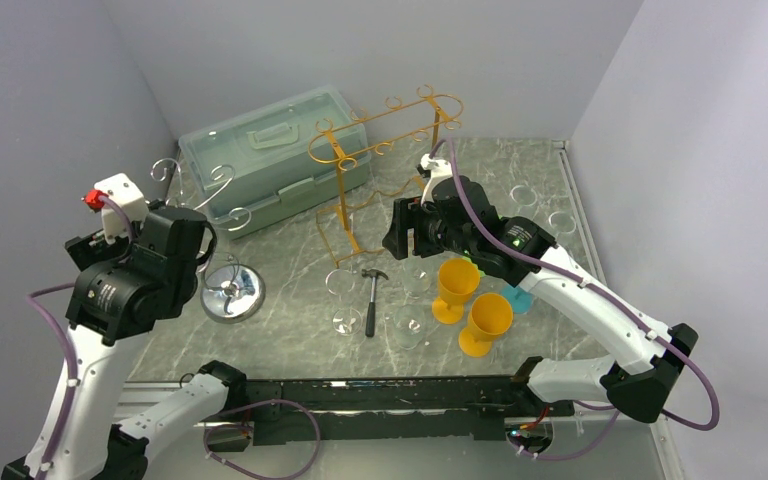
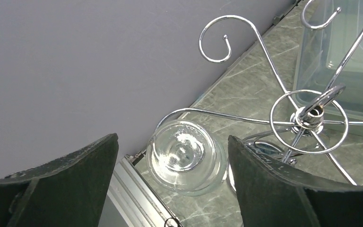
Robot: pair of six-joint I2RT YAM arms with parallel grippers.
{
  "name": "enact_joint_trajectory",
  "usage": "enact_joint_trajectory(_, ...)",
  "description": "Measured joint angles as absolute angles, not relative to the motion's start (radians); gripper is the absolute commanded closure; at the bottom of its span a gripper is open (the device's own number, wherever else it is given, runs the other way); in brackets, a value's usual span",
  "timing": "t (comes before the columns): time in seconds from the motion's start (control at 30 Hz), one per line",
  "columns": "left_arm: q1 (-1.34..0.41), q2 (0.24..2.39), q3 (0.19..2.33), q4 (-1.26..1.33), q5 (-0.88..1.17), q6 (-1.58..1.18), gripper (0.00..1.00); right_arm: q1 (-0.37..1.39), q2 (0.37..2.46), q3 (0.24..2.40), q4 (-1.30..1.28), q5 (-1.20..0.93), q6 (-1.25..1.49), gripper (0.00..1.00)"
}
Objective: Take the wine glass off the wine glass rack
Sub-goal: Pick up the wine glass from the wine rack.
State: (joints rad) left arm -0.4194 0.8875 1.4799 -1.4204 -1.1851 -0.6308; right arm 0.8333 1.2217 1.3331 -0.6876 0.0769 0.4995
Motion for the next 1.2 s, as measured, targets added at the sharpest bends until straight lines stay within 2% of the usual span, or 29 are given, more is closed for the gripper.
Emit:
enact_joint_trajectory(0.17,-0.419,0.888,1.451,-1.417,-1.183,-0.632,0.01,0.833,1.222,1.333,-0.688,0.076,0.498,0.28)
enact_joint_trajectory(0.57,-0.419,0.888,1.423,-1.424,-1.183,-0.659,0.01,0.833,1.222,1.333,-0.688,0.075,0.498,0.29)
enact_joint_trajectory(1.2,-0.419,0.839,1.34,-1.369,-1.229,-0.707,0.15,0.852,1.222,1.333,-0.687,0.072,0.498,0.3)
